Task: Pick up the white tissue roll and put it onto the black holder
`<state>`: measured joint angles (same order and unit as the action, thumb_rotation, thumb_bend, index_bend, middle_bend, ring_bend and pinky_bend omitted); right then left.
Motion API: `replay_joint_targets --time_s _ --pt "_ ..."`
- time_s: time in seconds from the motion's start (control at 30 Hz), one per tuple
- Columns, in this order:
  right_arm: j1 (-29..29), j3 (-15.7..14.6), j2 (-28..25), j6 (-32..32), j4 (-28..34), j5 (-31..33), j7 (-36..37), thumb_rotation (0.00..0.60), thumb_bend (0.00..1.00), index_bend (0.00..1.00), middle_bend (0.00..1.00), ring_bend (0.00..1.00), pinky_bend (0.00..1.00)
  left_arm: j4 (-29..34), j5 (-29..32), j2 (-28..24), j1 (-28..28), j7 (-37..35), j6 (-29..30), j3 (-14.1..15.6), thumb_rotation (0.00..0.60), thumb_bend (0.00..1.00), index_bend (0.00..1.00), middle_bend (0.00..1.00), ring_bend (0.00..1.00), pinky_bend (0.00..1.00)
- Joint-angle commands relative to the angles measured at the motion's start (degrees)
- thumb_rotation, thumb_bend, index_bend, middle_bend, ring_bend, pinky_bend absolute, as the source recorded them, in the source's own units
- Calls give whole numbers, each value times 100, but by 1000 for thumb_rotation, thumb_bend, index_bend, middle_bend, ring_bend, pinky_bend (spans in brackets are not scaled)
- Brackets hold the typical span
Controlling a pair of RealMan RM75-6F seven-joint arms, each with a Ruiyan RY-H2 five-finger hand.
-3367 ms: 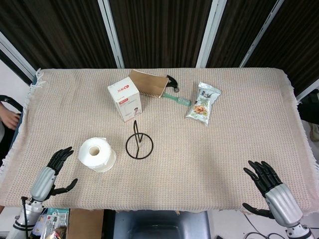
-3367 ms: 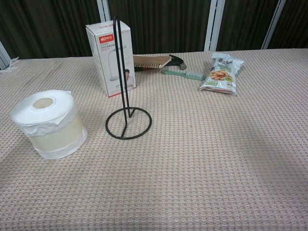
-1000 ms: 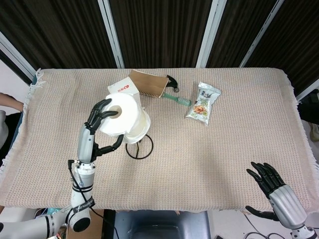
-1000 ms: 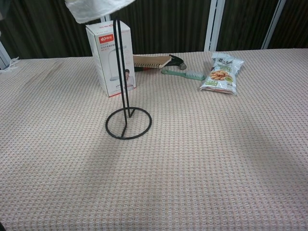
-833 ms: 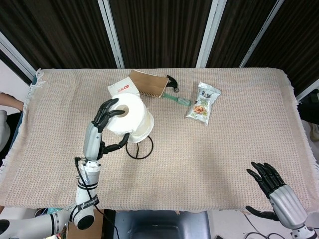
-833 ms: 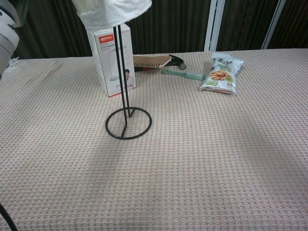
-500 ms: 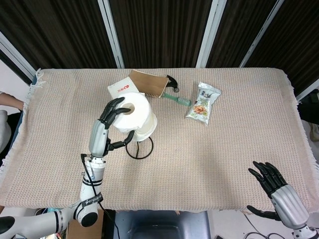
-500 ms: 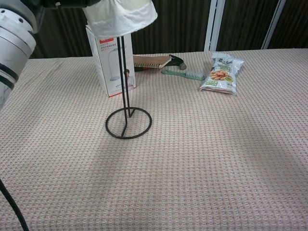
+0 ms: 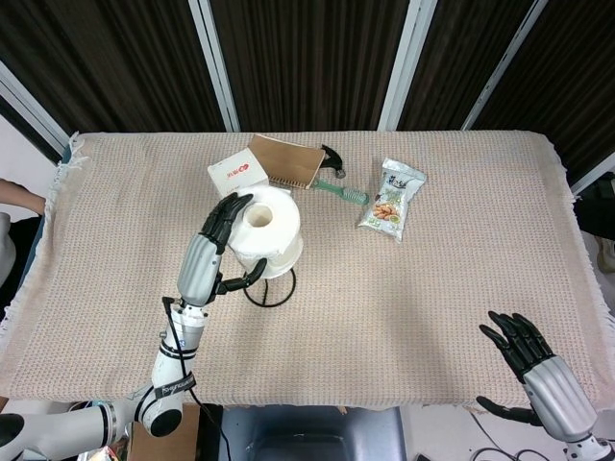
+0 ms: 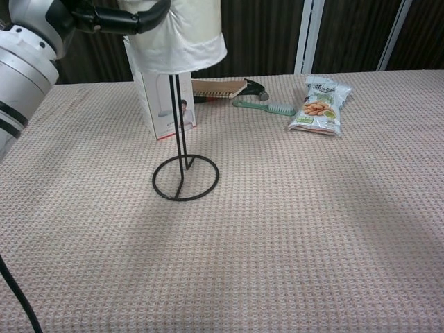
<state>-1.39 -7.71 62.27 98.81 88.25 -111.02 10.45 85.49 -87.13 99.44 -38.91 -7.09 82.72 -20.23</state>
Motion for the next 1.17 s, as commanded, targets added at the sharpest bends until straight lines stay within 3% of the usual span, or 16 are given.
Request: replay_joint_targets --time_s 0.03,0.27,0.4,0.5,0.6,0.7,0.8,0.9,0.97,1.03,1.17 --pt "0 1 -2 -2 3 2 -2 600 120 0 0 0 0 2 3 -6 -4 7 -1 7 600 395 0 0 0 12" --pt "12 2 -25 -6 22 16 -12 600 119 0 0 0 0 240 31 -197 46 56 -97 144 600 368 0 0 0 0" --pt "7 -3 -24 -36 22 12 -28 600 119 0 0 0 0 472 -229 -455 205 56 67 365 600 354 0 0 0 0" --pt "4 -13 -22 -109 37 40 -81 600 120 0 0 0 0 768 -440 -912 538 21 215 770 600 379 0 0 0 0" --pt "18 -29 -48 -294 142 193 -239 600 120 0 0 0 0 792 -687 -1485 1082 36 516 1394 600 406 0 0 0 0" --pt "22 -34 -78 -527 324 356 -510 600 120 0 0 0 0 278 -893 -1992 1700 18 728 2203 600 415 0 0 0 4" --pt "12 -15 -39 -636 396 397 -707 600 119 0 0 0 0 -335 -927 -2168 2273 -200 1015 2731 600 416 0 0 0 1" --pt "13 9 12 -668 424 405 -829 600 119 0 0 0 0 -877 -768 -2057 2642 39 1216 2796 600 427 0 0 0 0" --pt "28 32 66 -698 421 448 -950 600 119 0 0 0 0 -748 -810 -2227 2728 457 1303 2786 600 439 0 0 0 0" --pt "34 34 96 -749 449 476 -1044 600 119 0 0 0 0 -678 -902 -2210 2793 507 1518 2688 600 438 0 0 0 0" --pt "42 41 118 -764 468 477 -1116 600 119 0 0 0 0 -651 -853 -2304 2838 473 1397 2657 600 437 0 0 0 0"
